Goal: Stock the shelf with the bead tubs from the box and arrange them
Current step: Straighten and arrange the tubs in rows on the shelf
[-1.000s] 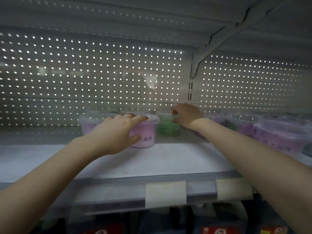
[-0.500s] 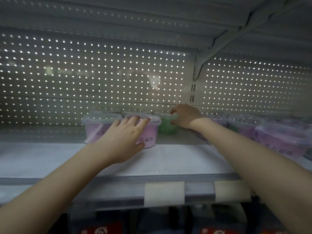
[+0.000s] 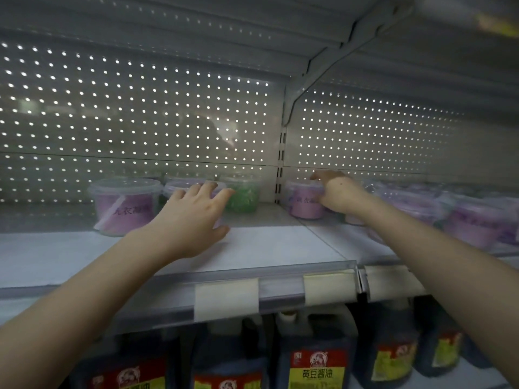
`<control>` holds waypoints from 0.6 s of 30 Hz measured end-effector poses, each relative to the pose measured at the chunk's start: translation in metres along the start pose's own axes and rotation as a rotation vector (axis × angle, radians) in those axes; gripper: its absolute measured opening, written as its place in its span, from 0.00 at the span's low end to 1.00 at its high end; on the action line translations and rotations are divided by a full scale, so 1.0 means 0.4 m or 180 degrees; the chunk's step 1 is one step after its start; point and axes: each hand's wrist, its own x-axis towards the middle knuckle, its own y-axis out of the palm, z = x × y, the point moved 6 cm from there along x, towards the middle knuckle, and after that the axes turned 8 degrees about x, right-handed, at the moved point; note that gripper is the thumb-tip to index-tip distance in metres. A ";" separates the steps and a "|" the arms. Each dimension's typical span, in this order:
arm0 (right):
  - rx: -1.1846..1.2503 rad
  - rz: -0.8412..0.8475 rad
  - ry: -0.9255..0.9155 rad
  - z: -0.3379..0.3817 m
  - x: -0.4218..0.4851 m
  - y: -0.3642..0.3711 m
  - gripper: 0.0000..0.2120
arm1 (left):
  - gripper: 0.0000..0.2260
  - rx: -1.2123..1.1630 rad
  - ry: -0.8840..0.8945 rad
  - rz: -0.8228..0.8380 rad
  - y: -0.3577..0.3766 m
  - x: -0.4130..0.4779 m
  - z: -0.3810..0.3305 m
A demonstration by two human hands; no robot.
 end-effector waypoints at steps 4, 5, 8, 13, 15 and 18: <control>-0.0475 0.0249 0.0002 0.005 0.035 0.036 0.13 | 0.28 -0.0053 0.0035 -0.0003 0.005 -0.001 0.012; -0.0528 0.0194 -0.0029 0.006 0.043 0.037 0.11 | 0.28 -0.0068 0.0050 -0.0014 0.005 0.000 0.014; -0.0677 0.0017 -0.0142 0.013 0.047 0.027 0.11 | 0.27 -0.0188 0.0066 -0.0020 0.004 0.003 0.025; -0.0327 -0.0346 -0.0622 0.046 0.010 0.023 0.11 | 0.27 -0.0309 0.0054 -0.0057 0.009 -0.002 0.037; -0.0181 -0.0487 -0.0840 0.084 -0.016 0.024 0.10 | 0.27 -0.0291 0.0044 -0.0057 0.011 -0.002 0.036; -0.0302 -0.0458 -0.1167 0.172 -0.051 0.031 0.10 | 0.27 -0.0309 0.0008 -0.0024 0.011 -0.001 0.037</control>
